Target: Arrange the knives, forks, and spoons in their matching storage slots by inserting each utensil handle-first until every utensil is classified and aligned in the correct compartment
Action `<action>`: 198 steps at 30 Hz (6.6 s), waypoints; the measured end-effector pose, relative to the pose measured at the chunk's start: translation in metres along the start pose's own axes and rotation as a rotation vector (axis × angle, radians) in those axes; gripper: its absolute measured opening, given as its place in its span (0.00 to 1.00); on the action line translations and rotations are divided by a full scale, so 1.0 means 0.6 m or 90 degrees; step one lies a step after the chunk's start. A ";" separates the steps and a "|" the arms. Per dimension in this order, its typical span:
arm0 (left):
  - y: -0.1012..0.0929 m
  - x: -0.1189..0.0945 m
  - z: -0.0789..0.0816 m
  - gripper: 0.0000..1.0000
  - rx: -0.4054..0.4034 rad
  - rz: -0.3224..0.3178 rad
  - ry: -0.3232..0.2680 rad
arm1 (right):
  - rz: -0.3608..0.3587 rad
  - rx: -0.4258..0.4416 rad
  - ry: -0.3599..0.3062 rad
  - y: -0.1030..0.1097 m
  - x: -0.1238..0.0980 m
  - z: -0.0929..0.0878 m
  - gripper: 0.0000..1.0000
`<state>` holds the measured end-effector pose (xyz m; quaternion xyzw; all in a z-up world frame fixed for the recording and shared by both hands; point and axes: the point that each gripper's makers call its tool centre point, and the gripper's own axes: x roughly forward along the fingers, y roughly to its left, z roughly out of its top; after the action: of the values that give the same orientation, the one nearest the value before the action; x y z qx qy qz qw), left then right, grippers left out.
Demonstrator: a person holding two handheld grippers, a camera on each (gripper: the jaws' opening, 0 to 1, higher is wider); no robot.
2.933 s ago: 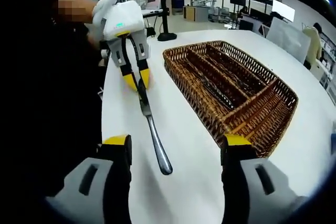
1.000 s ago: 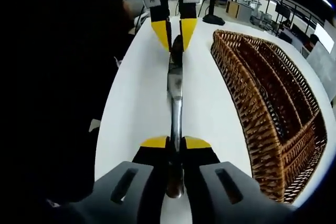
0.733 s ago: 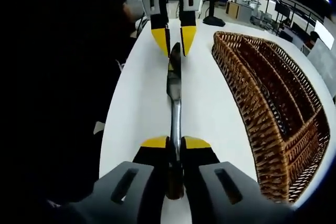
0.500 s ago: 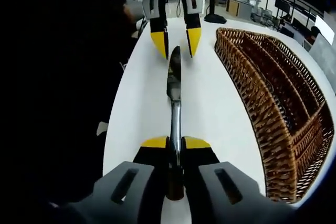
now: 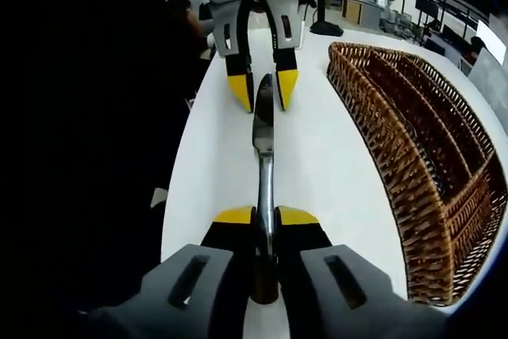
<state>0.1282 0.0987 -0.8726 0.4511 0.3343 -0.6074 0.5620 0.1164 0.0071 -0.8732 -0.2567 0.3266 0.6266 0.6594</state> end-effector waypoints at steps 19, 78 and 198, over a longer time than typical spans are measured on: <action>0.007 -0.029 0.006 0.10 0.008 0.005 0.000 | -0.013 0.021 -0.013 0.004 0.006 0.006 0.10; 0.135 -0.350 -0.062 1.00 -0.490 0.392 -0.339 | -0.103 -0.101 0.039 -0.088 -0.200 0.191 0.05; 0.111 -0.386 -0.092 0.99 -0.527 0.449 -0.365 | -0.015 -0.122 0.150 -0.252 0.012 0.108 0.06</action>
<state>0.1944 0.2275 -0.6724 0.0974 0.2084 -0.3016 0.9253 0.2738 0.0475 -0.8470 -0.3939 0.3372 0.6128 0.5964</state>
